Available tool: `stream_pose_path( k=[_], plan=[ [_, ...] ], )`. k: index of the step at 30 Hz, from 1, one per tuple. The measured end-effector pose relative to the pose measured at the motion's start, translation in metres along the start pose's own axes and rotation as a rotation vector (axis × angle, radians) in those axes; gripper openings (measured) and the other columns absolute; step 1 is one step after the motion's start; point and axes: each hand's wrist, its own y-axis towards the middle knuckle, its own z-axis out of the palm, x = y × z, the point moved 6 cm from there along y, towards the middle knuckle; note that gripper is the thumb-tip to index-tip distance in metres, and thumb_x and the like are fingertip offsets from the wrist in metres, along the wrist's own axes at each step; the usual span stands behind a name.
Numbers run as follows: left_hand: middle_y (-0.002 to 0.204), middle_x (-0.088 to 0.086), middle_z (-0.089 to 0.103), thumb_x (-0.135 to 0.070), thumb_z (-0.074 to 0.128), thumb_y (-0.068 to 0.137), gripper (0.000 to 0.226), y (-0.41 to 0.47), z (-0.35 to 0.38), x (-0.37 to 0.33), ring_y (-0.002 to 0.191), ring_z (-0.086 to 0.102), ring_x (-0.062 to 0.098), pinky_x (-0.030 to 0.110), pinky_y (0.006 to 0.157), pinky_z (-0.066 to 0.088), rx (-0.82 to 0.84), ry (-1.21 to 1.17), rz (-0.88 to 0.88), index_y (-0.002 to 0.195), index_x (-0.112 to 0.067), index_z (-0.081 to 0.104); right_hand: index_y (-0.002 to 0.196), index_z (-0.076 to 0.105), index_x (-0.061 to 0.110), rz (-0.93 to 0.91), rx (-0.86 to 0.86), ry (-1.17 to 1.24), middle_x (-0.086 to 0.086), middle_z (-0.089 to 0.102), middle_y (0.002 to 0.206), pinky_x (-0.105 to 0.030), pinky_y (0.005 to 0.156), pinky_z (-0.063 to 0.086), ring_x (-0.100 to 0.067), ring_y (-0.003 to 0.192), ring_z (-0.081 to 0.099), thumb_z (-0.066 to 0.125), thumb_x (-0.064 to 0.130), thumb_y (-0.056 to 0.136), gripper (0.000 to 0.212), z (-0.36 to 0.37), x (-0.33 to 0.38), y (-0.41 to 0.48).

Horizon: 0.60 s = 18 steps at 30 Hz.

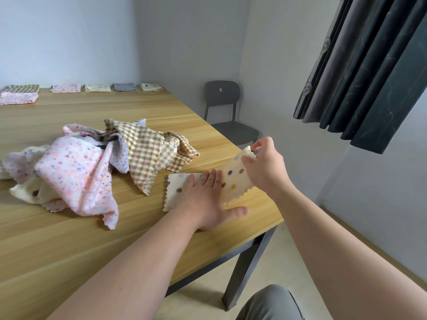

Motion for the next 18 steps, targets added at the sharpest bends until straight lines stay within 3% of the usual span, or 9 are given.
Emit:
stream_pose_path(
  k=[4,9,13,16,18],
  plan=[
    [0.170,0.004,-0.012,-0.098,0.013,0.074,0.125,0.000,0.003,-0.007,0.156,-0.012,0.019,0.051,0.126,-0.004,0.038,-0.050,0.025,0.158,-0.011,-0.019,0.118,0.043,0.018,-0.076,-0.027,0.007,0.003,0.053,0.089,-0.032,0.059,0.050,-0.010,0.071,0.055,0.050,0.024,0.103,0.017,-0.002,0.021,-0.006],
    [0.170,0.002,-0.010,-0.093,0.020,0.080,0.117,0.006,-0.001,-0.022,0.156,-0.010,0.017,0.049,0.126,-0.003,0.011,-0.173,0.109,0.160,-0.014,-0.016,0.118,0.046,0.021,-0.130,-0.011,0.019,0.000,0.063,0.086,-0.037,0.067,0.056,-0.011,0.071,0.061,0.054,0.024,0.101,0.018,0.000,0.039,-0.012],
    [0.171,-0.002,-0.007,-0.094,0.031,0.076,0.121,0.010,-0.001,-0.019,0.156,-0.008,0.013,0.049,0.127,-0.003,-0.004,-0.228,0.138,0.160,-0.020,-0.015,0.118,0.049,0.023,-0.085,-0.007,0.036,0.006,0.061,0.083,-0.026,0.057,0.052,-0.004,0.065,0.057,0.055,0.023,0.101,0.018,0.003,0.034,-0.012],
    [0.167,-0.011,-0.007,-0.067,0.059,0.086,0.111,0.002,-0.018,-0.005,0.153,-0.009,0.007,0.045,0.127,-0.001,0.000,-0.397,0.128,0.162,-0.023,-0.008,0.117,0.051,0.025,-0.035,-0.017,0.060,0.008,0.059,0.086,-0.026,0.056,0.050,-0.004,0.066,0.056,0.056,0.023,0.100,0.018,0.002,0.025,-0.011],
    [0.167,-0.012,0.007,-0.036,0.066,0.092,0.092,-0.004,-0.035,0.017,0.154,0.006,0.011,0.039,0.126,0.015,-0.072,-0.597,0.062,0.163,-0.024,0.008,0.117,0.051,0.026,-0.012,-0.020,0.075,0.009,0.060,0.091,-0.026,0.055,0.049,-0.004,0.068,0.057,0.058,0.024,0.099,0.019,0.002,0.019,-0.011]
  ],
)
